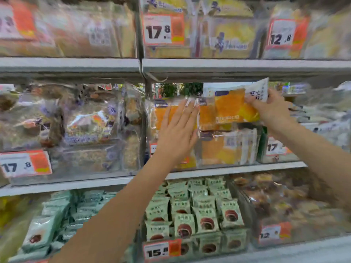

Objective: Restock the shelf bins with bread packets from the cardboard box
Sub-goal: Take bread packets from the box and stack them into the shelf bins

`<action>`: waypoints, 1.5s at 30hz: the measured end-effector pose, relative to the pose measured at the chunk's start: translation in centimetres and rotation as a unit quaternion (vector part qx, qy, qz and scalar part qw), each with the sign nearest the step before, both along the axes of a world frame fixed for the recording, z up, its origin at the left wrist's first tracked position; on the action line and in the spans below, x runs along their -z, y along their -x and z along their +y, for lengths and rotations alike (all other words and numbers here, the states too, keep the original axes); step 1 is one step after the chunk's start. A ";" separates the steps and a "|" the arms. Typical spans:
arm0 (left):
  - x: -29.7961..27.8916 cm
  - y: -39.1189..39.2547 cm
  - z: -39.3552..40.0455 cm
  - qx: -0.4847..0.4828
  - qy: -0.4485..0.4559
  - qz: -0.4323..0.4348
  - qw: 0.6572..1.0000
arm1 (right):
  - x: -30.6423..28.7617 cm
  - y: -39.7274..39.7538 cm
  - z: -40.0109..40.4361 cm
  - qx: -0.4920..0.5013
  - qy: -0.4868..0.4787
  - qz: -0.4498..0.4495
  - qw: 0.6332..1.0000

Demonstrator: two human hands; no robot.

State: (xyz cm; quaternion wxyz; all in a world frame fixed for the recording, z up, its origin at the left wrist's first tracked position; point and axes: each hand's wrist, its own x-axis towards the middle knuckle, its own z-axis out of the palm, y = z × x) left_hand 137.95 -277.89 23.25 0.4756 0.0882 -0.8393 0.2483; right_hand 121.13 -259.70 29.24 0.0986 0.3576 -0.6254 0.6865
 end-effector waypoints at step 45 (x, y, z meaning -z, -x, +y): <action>40.9 -14.0 6.2 -0.056 -0.376 -0.448 0.809 | 45.0 -17.4 2.5 -0.125 -0.584 0.061 0.799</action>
